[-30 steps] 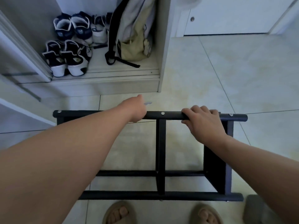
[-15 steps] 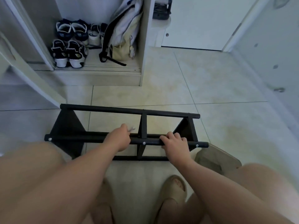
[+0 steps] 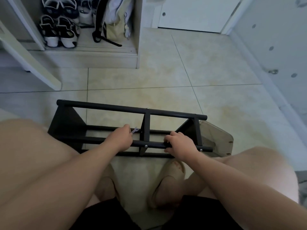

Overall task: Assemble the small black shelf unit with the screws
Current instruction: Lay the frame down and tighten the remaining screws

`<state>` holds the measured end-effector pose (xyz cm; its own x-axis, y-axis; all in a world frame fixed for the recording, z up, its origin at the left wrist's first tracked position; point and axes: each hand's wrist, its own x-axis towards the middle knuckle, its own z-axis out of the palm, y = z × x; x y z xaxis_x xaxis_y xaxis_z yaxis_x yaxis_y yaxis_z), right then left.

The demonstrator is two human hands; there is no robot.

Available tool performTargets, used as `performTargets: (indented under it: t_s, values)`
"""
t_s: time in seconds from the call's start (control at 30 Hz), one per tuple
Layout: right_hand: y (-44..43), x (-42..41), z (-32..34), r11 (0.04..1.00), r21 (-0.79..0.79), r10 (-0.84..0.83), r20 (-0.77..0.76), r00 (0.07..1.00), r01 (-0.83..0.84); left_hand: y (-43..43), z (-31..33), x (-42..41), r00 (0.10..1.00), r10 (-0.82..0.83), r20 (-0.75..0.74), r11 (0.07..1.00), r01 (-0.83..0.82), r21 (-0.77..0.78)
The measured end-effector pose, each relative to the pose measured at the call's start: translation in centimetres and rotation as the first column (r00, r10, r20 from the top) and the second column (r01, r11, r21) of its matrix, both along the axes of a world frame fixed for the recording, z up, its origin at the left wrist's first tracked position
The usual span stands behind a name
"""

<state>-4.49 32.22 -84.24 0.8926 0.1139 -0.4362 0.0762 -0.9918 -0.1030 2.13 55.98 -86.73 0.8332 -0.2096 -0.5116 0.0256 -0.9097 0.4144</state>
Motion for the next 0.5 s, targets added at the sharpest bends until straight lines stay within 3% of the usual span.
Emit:
performTargets:
  t_s: [0.2, 0.37, 0.5]
  values:
    - [-0.6, 0.6, 0.2, 0.999, 0.048, 0.024, -0.027, 0.999, -0.022, 0.4, 0.1, -0.3, 1.0, 0.01, -0.023, 1.0, -0.01, -0.023]
    - [0.3, 2.1, 0.0, 0.965, 0.224, 0.094, 0.175, 0.98, -0.133, 0.7, 0.4, 1.0, 0.995, 0.043, -0.094, 0.999, -0.045, -0.028]
    - [1.7, 4.5, -1.3, 0.962, 0.068, 0.256, 0.124, 0.959, -0.265, 0.8, 0.3, 2.2, 0.992, 0.07, -0.103, 0.996, -0.074, -0.039]
